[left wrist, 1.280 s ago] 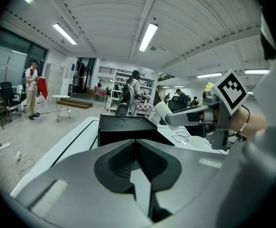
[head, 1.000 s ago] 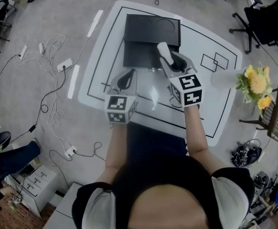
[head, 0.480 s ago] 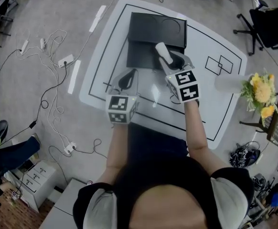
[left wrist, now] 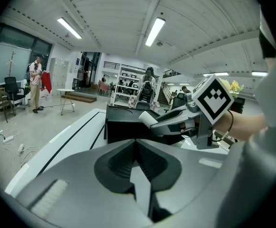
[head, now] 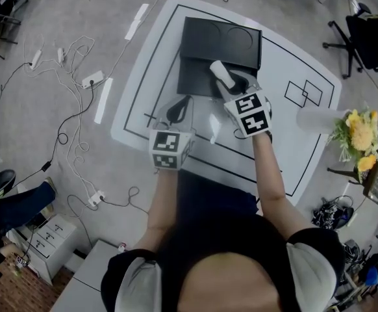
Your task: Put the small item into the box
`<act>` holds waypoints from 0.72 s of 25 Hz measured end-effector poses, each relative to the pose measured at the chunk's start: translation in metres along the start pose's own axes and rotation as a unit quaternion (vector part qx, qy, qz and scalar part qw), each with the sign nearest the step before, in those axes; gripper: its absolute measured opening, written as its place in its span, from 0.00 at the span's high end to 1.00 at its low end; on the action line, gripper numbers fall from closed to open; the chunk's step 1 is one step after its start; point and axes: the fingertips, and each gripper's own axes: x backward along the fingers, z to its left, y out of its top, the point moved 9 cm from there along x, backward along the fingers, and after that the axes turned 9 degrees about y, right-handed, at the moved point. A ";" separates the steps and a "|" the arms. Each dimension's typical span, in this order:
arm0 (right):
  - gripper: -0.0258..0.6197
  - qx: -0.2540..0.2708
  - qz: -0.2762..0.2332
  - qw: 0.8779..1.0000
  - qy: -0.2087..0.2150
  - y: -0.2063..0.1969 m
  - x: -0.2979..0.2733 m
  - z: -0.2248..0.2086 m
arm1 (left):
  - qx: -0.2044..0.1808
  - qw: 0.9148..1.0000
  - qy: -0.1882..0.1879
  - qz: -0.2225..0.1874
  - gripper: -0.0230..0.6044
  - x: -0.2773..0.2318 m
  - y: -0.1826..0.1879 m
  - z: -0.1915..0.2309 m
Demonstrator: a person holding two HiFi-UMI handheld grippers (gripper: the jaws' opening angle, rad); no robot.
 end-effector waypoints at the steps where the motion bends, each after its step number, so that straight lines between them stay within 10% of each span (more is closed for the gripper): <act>1: 0.75 0.001 0.006 1.000 0.005 -0.001 -0.003 -0.001 | 0.000 1.000 -0.001 0.002 0.95 -0.001 -0.001 0.000; 18: 0.75 0.056 0.129 0.988 0.065 0.001 -0.041 -0.003 | 0.001 1.000 -0.014 0.002 0.95 -0.015 0.002 0.007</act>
